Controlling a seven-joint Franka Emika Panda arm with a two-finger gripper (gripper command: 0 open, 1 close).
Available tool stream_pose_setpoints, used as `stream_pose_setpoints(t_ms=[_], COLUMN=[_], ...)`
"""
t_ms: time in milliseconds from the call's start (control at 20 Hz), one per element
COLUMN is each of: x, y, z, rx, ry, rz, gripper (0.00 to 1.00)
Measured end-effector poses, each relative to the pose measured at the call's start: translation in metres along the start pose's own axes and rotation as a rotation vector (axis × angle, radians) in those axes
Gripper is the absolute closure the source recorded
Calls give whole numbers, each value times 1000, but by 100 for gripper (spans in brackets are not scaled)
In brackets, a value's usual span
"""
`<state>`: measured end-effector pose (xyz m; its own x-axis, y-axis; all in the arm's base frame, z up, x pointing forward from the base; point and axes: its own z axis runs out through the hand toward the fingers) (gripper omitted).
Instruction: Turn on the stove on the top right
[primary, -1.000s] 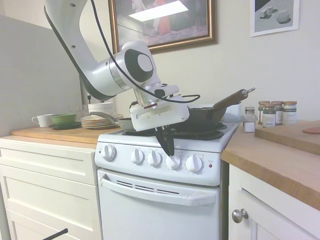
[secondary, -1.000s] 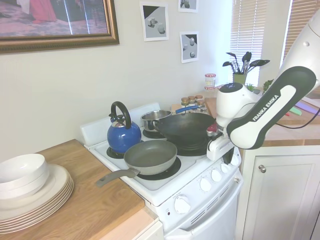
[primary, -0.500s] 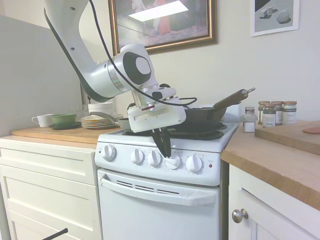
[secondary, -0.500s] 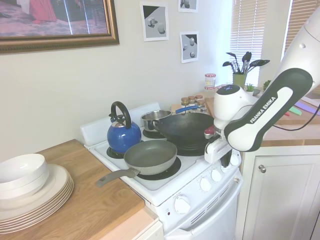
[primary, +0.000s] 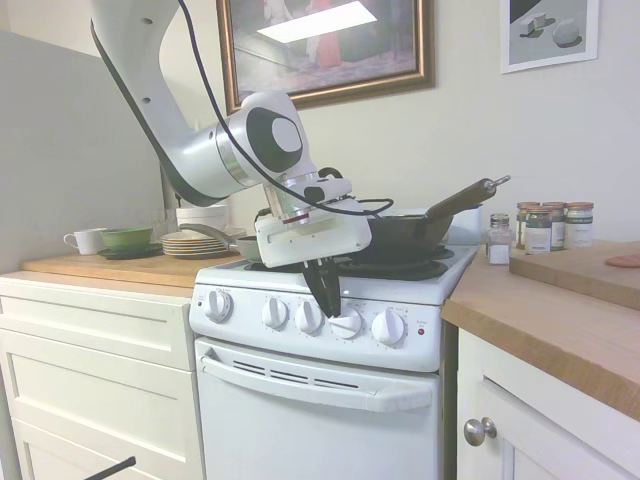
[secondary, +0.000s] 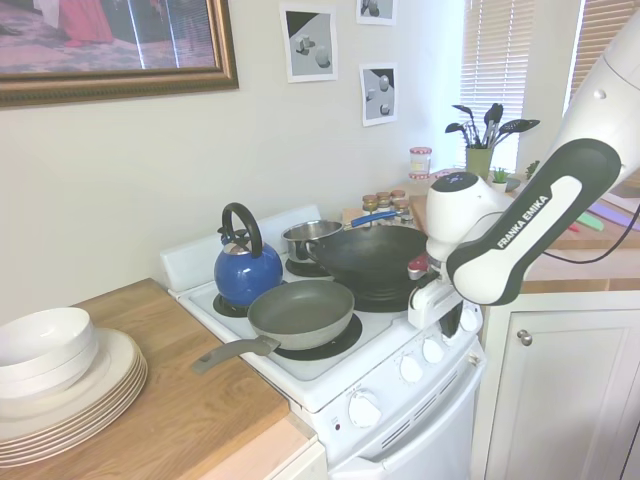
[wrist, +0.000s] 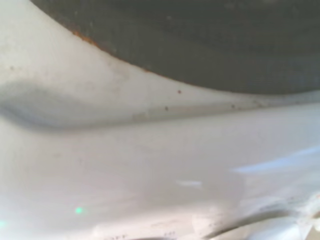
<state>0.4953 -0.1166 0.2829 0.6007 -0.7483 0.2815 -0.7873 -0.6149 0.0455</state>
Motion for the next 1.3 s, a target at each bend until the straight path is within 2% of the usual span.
stream_pose_setpoints(t_ms=[1300], x=[-3], y=[-1], z=[11], rx=[-15], ry=[-17], rz=[1], gripper=[100])
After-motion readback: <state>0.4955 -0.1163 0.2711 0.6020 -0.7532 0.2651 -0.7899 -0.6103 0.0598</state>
